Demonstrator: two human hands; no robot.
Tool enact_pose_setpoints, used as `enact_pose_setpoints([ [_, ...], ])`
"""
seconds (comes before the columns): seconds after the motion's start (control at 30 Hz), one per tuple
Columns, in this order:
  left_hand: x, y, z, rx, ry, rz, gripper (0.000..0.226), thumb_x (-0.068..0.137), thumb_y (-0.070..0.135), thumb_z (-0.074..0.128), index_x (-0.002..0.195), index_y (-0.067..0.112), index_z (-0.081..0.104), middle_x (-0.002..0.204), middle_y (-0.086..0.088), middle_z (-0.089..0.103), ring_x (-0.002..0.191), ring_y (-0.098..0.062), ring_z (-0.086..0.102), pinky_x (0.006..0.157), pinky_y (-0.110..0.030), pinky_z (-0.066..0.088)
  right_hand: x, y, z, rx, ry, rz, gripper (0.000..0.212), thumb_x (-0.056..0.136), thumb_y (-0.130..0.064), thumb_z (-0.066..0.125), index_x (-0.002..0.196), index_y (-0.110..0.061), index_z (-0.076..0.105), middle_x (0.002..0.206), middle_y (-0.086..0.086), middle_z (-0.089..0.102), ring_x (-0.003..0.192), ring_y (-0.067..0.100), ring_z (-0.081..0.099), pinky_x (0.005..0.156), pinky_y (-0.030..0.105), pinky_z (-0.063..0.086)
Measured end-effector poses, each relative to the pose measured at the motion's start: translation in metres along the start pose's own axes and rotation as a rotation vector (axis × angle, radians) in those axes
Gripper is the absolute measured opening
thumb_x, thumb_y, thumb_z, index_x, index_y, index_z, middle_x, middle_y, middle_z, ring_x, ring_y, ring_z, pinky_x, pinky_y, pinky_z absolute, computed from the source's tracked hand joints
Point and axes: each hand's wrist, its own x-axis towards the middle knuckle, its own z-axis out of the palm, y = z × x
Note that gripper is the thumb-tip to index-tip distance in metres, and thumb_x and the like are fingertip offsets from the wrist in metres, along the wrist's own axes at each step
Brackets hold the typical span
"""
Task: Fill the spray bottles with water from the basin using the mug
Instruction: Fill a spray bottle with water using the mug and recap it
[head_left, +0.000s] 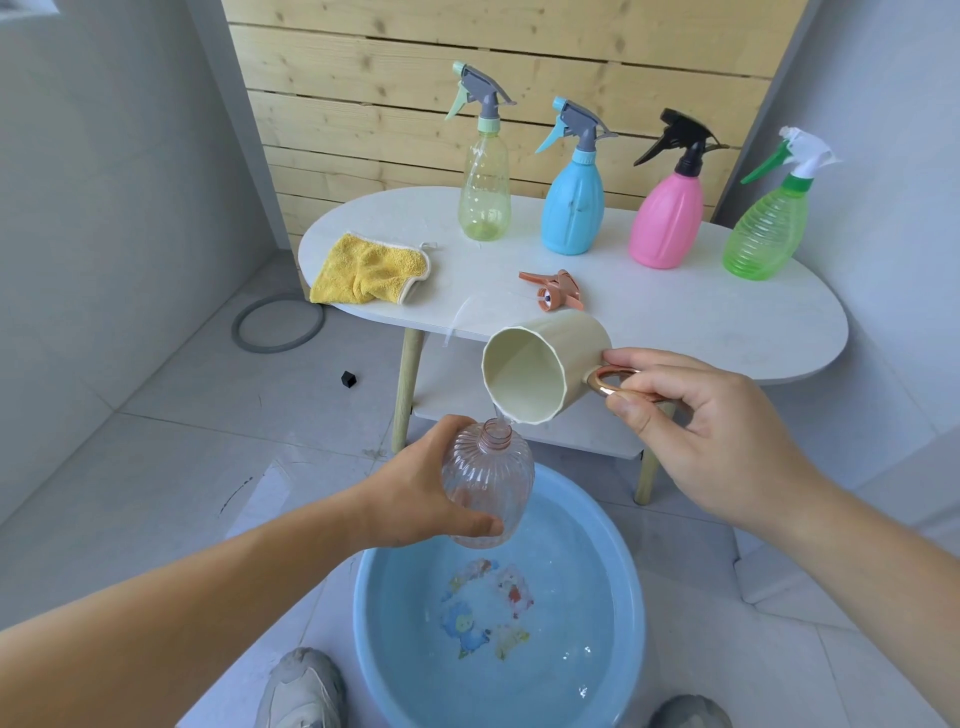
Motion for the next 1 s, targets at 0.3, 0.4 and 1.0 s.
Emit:
enact_pose_setpoints([
  [0.3,-0.0004,-0.0002,0.0004,-0.001,0.000,-0.004,0.091,0.068,0.032,0.098,0.140,0.034,0.041,0.124,0.019,0.058,0.117,0.000,0.057,0.100,-0.021,0.047,-0.0001,-0.0007,0.0007,-0.032,-0.006,-0.035,0.014,0.090,-0.034,0.062,0.084,-0.031,0.073,0.125,-0.014,0.066,0.123,0.000,0.055,0.105,0.019,0.040],
  [0.4,0.0003,-0.0012,0.0007,-0.002,0.000,0.001,0.091,0.068,0.033,0.098,0.139,0.034,0.041,0.124,0.019,0.057,0.118,-0.003,0.057,0.100,-0.021,0.047,0.0005,-0.0005,0.0010,-0.046,-0.002,-0.042,0.016,0.088,-0.036,0.059,0.083,-0.031,0.073,0.124,-0.015,0.066,0.123,0.000,0.055,0.104,0.019,0.040],
  [1.0,0.0018,-0.0056,0.0021,-0.009,-0.006,-0.016,0.091,0.066,0.033,0.098,0.138,0.036,0.042,0.122,0.019,0.058,0.114,-0.001,0.058,0.092,-0.016,0.046,-0.0005,0.0022,0.0020,-0.120,-0.003,-0.104,0.019,0.089,-0.037,0.059,0.083,-0.025,0.073,0.128,-0.016,0.062,0.116,0.006,0.056,0.093,0.017,0.043],
])
